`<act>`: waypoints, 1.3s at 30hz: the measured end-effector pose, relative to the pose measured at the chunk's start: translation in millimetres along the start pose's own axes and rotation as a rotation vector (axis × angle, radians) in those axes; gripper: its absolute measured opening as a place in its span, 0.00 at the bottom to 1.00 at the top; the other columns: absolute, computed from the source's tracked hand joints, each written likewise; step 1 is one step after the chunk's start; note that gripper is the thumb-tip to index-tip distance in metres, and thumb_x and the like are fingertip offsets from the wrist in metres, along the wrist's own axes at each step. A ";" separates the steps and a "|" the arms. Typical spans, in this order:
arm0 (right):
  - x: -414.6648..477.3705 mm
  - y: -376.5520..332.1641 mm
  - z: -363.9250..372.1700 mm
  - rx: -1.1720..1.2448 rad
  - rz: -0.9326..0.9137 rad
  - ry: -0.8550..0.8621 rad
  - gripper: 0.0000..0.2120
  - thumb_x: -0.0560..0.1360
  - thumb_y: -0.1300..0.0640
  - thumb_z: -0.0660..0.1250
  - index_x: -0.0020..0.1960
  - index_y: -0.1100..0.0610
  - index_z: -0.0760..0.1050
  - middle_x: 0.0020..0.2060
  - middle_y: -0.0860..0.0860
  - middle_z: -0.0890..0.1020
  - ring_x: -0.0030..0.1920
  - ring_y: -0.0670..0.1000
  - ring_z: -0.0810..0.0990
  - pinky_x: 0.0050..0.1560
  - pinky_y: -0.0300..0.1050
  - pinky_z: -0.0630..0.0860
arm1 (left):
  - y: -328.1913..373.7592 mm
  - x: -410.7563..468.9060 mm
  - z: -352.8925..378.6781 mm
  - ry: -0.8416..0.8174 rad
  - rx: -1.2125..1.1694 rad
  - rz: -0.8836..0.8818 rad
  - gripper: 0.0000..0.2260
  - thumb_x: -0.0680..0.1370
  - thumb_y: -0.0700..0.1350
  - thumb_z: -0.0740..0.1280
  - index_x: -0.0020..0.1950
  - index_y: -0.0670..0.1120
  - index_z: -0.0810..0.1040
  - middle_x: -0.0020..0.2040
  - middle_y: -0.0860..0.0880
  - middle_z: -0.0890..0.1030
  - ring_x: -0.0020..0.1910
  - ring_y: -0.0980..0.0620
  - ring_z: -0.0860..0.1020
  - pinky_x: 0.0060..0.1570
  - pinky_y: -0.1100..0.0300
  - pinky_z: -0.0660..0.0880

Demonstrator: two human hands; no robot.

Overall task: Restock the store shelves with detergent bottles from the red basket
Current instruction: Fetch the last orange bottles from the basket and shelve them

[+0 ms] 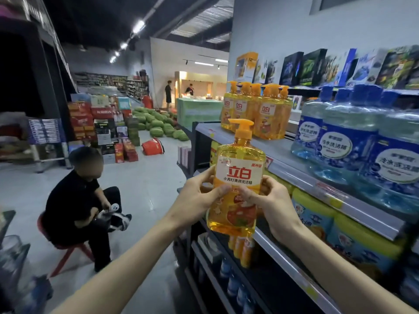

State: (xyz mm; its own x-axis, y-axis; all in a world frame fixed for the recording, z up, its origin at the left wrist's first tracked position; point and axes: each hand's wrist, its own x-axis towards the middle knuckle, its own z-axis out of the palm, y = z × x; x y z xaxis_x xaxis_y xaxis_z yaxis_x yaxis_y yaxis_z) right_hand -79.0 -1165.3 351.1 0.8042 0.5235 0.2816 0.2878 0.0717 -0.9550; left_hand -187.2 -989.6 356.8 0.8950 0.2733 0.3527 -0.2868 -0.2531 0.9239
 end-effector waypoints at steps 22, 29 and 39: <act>241.1 -21.6 62.7 -0.325 -0.247 0.338 0.38 0.64 0.48 0.82 0.71 0.50 0.72 0.60 0.46 0.84 0.58 0.45 0.85 0.47 0.44 0.86 | -58.2 283.2 -128.2 -0.257 -0.072 0.317 0.31 0.79 0.56 0.73 0.80 0.52 0.70 0.69 0.52 0.82 0.72 0.47 0.78 0.65 0.42 0.80; 292.4 -14.2 25.7 -0.320 -0.271 0.427 0.35 0.66 0.56 0.81 0.70 0.57 0.73 0.56 0.49 0.86 0.51 0.43 0.87 0.43 0.38 0.84 | -63.7 361.0 -96.1 -0.293 -0.080 0.377 0.32 0.81 0.46 0.73 0.83 0.53 0.65 0.68 0.57 0.82 0.67 0.57 0.80 0.62 0.57 0.81; 366.0 12.6 -35.9 -0.333 -0.174 0.513 0.27 0.66 0.55 0.81 0.63 0.54 0.76 0.51 0.46 0.88 0.51 0.46 0.88 0.46 0.43 0.86 | -83.4 458.8 -37.8 -0.319 -0.095 0.366 0.32 0.80 0.40 0.73 0.78 0.58 0.64 0.61 0.64 0.83 0.61 0.65 0.82 0.63 0.60 0.80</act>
State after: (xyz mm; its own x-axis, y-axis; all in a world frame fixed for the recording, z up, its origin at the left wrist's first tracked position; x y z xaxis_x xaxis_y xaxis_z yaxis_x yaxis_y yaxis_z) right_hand 237.6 -1003.3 445.5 0.8540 0.0492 0.5179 0.5169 -0.1924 -0.8341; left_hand 234.4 -808.0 447.1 0.7854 -0.1194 0.6074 -0.6185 -0.1901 0.7624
